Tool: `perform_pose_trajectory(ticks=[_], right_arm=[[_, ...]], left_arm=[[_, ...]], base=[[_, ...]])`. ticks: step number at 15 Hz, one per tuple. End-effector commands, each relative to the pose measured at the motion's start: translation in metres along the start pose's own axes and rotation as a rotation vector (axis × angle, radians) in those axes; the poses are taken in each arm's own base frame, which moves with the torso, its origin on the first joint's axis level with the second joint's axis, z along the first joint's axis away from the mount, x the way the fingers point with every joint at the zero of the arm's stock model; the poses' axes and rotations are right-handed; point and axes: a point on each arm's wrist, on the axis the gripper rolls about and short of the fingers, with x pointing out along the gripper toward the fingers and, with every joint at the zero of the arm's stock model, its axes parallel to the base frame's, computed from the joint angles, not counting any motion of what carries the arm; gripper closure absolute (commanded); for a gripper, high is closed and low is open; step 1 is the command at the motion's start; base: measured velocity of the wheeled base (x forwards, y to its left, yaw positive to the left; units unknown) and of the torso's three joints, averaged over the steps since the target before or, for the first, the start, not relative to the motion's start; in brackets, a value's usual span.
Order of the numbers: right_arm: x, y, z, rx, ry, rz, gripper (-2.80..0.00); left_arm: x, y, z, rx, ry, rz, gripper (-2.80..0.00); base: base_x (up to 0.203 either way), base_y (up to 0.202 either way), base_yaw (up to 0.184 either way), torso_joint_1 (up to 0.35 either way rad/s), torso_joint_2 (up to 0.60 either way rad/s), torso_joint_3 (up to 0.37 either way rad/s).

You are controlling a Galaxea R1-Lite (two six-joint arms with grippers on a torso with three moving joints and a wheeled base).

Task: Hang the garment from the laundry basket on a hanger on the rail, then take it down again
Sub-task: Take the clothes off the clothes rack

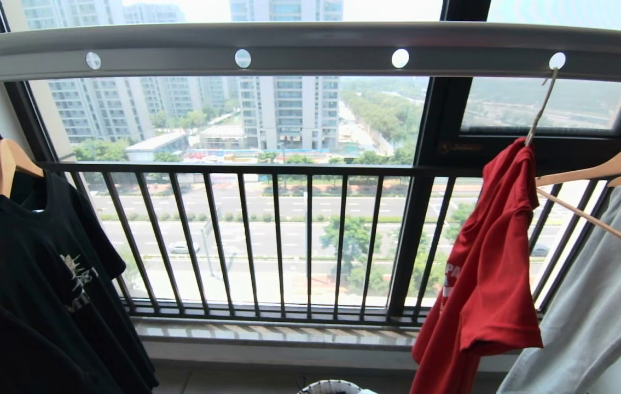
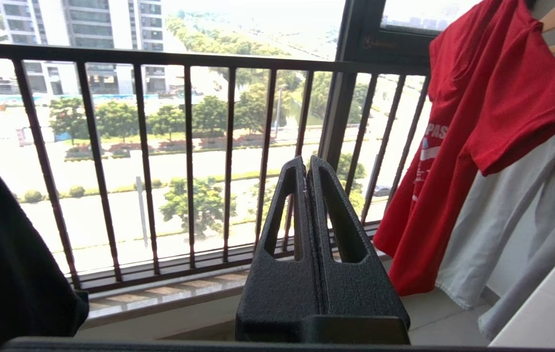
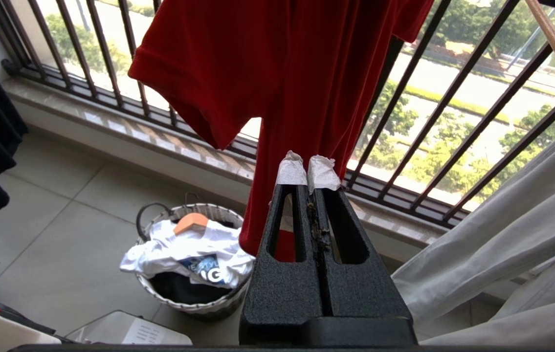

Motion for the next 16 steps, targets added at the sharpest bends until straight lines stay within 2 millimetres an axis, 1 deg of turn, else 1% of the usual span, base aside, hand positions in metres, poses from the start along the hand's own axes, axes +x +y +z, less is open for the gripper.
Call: perform_pose_trajectory(ticks=[1,2,3,5,6,8,10,11,13,14,16], right_arm=[[-0.003,-0.001,0.006,0.003,-0.024,-0.002,0.00],[-0.005,-0.001,0.009,0.009,-0.033,-0.003,0.00],[-0.005,-0.001,0.010,0.028,-0.036,-0.003,0.00],[-0.003,-0.002,0.022,0.109,-0.035,-0.001,0.00],[-0.003,-0.002,0.022,0.130,-0.012,0.004,0.00],[-0.004,-0.001,0.025,0.130,-0.018,0.042,0.00],[-0.005,0.000,0.039,0.128,-0.045,0.143,0.00],[-0.001,0.000,0.047,0.128,-0.037,0.176,0.00],[0.017,0.001,0.061,0.125,0.009,0.210,0.00],[0.024,0.001,0.064,0.124,0.031,0.216,0.00],[0.033,0.002,0.057,0.125,0.087,0.222,0.00]], left_arm=[[0.000,0.012,-0.031,0.179,0.045,0.257,0.00],[0.000,0.015,-0.037,0.230,0.069,0.330,0.00],[0.000,0.017,-0.040,0.248,0.085,0.360,0.00],[-0.001,0.018,-0.051,0.229,0.180,0.367,0.00],[-0.002,0.018,-0.053,0.204,0.211,0.372,0.00],[-0.002,0.019,-0.053,0.171,0.203,0.384,0.00],[-0.002,0.019,-0.053,0.161,0.200,0.388,0.00],[-0.002,0.019,-0.053,0.156,0.199,0.389,0.00],[-0.002,0.019,-0.053,0.144,0.197,0.391,0.00],[-0.002,0.019,-0.053,0.134,0.193,0.397,0.00],[-0.002,0.019,-0.053,0.111,0.186,0.417,0.00]], base=[[0.000,0.000,0.000,0.000,0.00,0.000],[0.000,0.000,0.000,0.000,0.00,0.000],[0.000,0.000,0.000,0.000,0.00,0.000],[0.000,0.000,0.000,0.000,0.00,0.000],[0.000,0.000,0.000,0.000,0.00,0.000],[0.000,0.000,0.000,0.000,0.00,0.000],[0.000,0.000,0.000,0.000,0.00,0.000],[0.000,0.000,0.000,0.000,0.00,0.000],[0.000,0.000,0.000,0.000,0.00,0.000],[0.000,0.000,0.000,0.000,0.00,0.000],[0.000,0.000,0.000,0.000,0.00,0.000]])
